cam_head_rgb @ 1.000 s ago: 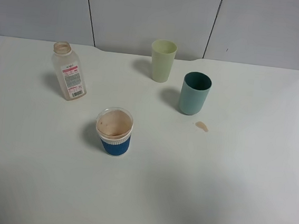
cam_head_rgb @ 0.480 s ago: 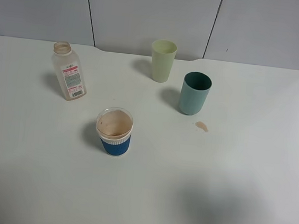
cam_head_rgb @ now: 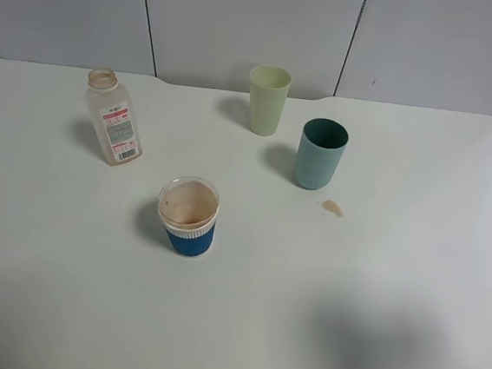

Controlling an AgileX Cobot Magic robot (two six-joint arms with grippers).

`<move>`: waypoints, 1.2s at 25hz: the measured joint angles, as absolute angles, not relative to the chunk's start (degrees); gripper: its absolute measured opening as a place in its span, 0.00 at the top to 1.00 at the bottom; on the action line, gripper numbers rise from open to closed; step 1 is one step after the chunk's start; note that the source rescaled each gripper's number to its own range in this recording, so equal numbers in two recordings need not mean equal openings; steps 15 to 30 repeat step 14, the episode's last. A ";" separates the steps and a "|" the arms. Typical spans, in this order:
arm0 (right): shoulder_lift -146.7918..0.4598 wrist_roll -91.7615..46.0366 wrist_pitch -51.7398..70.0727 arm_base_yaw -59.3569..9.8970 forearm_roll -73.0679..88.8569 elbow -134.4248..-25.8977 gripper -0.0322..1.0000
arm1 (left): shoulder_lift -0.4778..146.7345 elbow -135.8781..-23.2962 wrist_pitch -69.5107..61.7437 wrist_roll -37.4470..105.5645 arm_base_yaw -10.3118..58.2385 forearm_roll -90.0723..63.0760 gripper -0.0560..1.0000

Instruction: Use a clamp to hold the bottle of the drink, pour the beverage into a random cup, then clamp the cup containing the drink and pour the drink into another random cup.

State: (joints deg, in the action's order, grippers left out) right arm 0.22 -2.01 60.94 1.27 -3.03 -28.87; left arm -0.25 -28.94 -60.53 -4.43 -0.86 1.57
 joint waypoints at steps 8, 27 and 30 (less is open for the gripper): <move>0.22 -1.94 60.94 1.27 -3.03 -28.87 0.00 | -0.25 -28.94 -60.53 -4.43 -0.86 1.57 0.00; 0.22 -1.94 60.94 1.27 -3.03 -28.87 0.00 | -0.25 -28.94 -60.53 -4.43 -0.86 1.57 0.00; 0.22 -1.94 60.94 1.27 -3.03 -28.87 0.00 | -0.25 -28.94 -60.53 -4.43 -0.86 1.57 0.00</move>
